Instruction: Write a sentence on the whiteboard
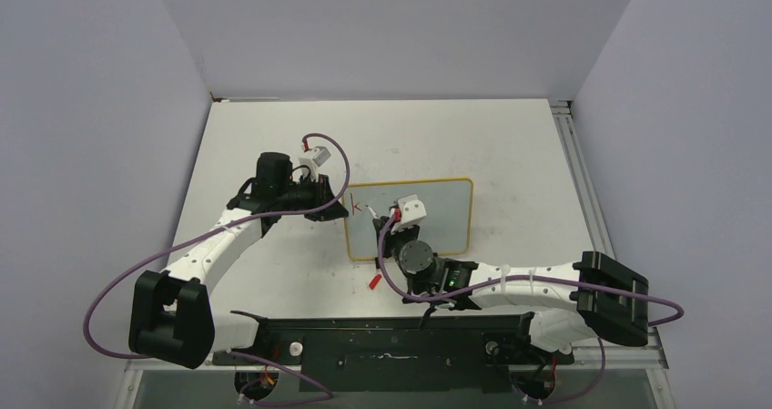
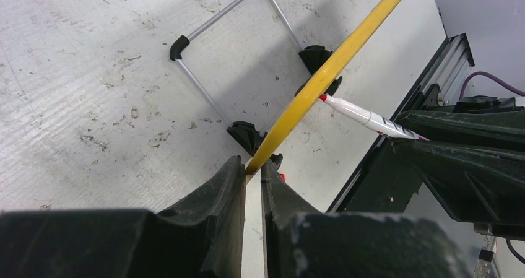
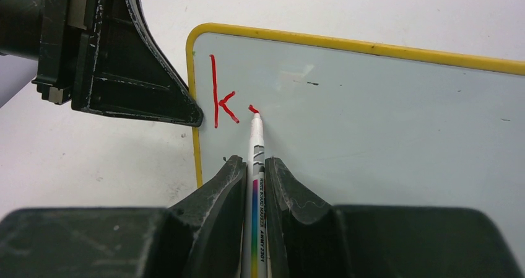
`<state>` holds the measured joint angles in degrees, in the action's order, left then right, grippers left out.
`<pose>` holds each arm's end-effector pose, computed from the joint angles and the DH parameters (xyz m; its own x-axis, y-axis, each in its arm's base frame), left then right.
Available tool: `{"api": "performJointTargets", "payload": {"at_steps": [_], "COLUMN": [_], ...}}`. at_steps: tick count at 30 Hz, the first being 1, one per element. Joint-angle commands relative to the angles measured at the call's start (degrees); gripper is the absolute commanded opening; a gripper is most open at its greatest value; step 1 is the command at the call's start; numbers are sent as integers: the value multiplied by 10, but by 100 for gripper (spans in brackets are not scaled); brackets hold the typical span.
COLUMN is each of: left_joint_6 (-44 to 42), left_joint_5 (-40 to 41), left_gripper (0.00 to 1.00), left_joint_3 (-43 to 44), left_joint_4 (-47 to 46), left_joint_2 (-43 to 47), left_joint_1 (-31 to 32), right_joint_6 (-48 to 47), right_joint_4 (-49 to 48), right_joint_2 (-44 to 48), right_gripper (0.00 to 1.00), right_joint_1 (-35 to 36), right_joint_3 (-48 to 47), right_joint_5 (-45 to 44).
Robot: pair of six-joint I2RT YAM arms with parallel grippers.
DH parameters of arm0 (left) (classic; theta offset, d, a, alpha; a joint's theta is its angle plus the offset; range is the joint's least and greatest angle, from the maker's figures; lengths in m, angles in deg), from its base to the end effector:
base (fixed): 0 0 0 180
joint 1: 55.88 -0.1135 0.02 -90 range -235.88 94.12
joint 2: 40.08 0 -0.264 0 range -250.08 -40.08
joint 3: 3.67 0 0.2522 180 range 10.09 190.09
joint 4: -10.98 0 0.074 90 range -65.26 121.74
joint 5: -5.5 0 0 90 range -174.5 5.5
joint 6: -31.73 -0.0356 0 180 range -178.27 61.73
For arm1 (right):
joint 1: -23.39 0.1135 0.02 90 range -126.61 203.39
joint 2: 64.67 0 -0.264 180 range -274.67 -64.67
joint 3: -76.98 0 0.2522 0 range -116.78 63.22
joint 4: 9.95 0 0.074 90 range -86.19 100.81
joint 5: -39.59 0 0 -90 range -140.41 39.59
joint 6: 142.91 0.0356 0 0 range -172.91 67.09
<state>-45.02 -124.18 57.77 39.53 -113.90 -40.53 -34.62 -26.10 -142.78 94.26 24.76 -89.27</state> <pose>0.2538 -0.0932 0.2465 -0.7683 0.0280 -0.6395 0.5063 0.6379 -0.5803 0.1170 0.2693 0.2445 -0.2199 0.1117 -0.9691 -0.4887 0.8472 0.2085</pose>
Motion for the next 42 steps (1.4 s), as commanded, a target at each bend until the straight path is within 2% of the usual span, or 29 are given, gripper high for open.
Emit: {"api": "performJointTargets", "payload": {"at_steps": [1, 42], "left_joint_6": [4, 2], "left_joint_5": [-16, -16], "left_gripper": [1, 1], "left_joint_3": [20, 20], "left_joint_4": [-8, -7], "left_joint_2": [16, 17], "left_joint_1": [4, 7], "right_joint_6": [6, -30], "right_joint_4": [-2, -52], "right_joint_2": [27, -17], "right_gripper": [5, 5], "right_joint_1": [-3, -3], "right_joint_3": [7, -26], "right_joint_5": [-33, 1]}}
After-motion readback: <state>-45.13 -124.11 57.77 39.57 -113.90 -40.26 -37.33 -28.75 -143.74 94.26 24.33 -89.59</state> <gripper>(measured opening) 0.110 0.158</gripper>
